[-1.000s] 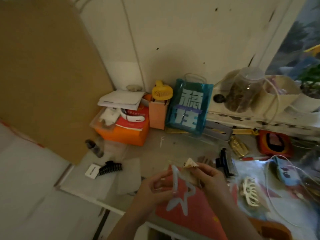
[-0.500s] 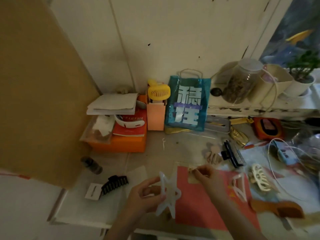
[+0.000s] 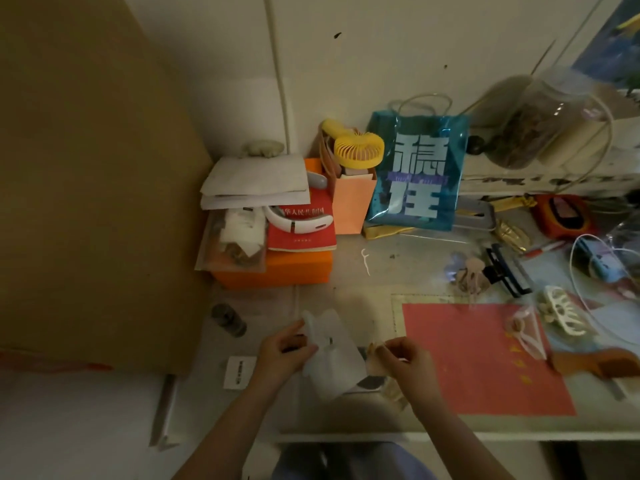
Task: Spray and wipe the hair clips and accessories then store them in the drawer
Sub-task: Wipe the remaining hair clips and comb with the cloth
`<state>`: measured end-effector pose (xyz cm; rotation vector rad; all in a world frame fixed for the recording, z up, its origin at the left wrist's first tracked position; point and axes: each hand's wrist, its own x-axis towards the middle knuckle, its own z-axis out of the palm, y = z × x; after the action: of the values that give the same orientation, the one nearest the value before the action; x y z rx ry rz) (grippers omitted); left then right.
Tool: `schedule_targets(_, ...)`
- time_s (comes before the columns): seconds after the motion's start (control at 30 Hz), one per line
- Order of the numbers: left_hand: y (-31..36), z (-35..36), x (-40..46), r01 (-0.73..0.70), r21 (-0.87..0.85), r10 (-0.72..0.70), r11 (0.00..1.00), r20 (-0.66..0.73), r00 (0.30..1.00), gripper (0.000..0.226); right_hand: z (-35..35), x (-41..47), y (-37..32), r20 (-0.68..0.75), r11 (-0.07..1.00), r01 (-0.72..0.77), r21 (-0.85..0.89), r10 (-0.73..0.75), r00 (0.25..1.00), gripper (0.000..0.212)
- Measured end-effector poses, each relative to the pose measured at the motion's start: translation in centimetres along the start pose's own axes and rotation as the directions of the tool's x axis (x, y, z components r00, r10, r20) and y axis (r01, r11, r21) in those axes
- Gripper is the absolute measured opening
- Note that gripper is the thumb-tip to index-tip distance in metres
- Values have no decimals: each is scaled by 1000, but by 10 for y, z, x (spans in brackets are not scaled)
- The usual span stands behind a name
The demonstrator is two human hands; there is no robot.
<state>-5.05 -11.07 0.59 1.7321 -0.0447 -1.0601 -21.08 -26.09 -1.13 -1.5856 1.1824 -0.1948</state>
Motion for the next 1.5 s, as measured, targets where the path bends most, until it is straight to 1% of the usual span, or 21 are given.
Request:
schedule_targets(0.1, 8, 0, 37, 6, 22, -6, 1000, 14, 1000, 58, 4, -2, -6, -17, 1000, -22, 12, 22, 1000, 11)
schedule_targets(0.17, 11, 5, 55, 16, 71, -20, 997, 49, 999, 56, 2, -1, -9, -29, 1000, -21, 4, 21, 999, 10)
schedule_targets(0.27, 16, 7, 79, -24, 189, 6, 982, 95, 995, 53, 2, -3, -9, -69, 999, -45, 24, 47, 997, 10)
schedule_targets(0.4, 23, 6, 113, -90, 264, 38, 960, 196, 980, 47, 3, -2, -5, -106, 998, -58, 21, 59, 993, 10)
schedule_targets(0.47, 21, 7, 125, -110, 289, 44, 951, 225, 973, 44, 3, -3, -2, -113, 996, -72, 46, 76, 991, 9)
schedule_targets(0.57, 18, 8, 135, -103, 303, 45, 947, 194, 980, 37, 3, -5, 1, -131, 988, -105, 113, 120, 984, 10)
schedule_targets(0.67, 15, 5, 139, -86, 326, 40, 942, 145, 989, 31, 5, -3, 5, -145, 985, -124, 119, 141, 979, 12)
schedule_targets(0.8, 9, 2, 136, -67, 372, 44, 926, 70, 997, 33, 9, 0, 2, -141, 985, -121, 125, 138, 980, 12)
schedule_targets(0.9, -1, -2, 130, -59, 386, 31, 921, 79, 996, 34, 11, 0, -1, -130, 985, -113, 133, 131, 983, 10)
schedule_targets(1.03, -8, -4, 125, -101, 406, 74, 909, 81, 994, 30, 12, -1, -6, -133, 985, -92, 144, 111, 985, 9)
schedule_targets(1.13, -8, -5, 121, -103, 429, 74, 897, 83, 994, 34, 11, -5, -7, -132, 984, -85, 158, 107, 985, 8)
schedule_targets(1.2, -5, -5, 117, -139, 497, 116, 856, 77, 990, 38, 9, -9, -6, -139, 983, -81, 163, 104, 985, 8)
schedule_targets(1.27, 4, -4, 110, -215, 571, 210, 792, 76, 975, 37, 7, -14, -4, -147, 982, -77, 174, 104, 984, 7)
schedule_targets(1.37, 23, 5, 103, -360, 638, 347, 681, 152, 925, 29, 1, -22, -3, -150, 974, -89, 210, 122, 981, 4)
schedule_targets(1.43, 33, 14, 98, -386, 641, 348, 663, 192, 918, 22, -6, -28, -2, -161, 963, -92, 252, 135, 978, 3)
schedule_targets(1.5, 40, 29, 93, -410, 674, 355, 615, 228, 907, 31, -17, -33, 0, -174, 957, -82, 278, 134, 976, 4)
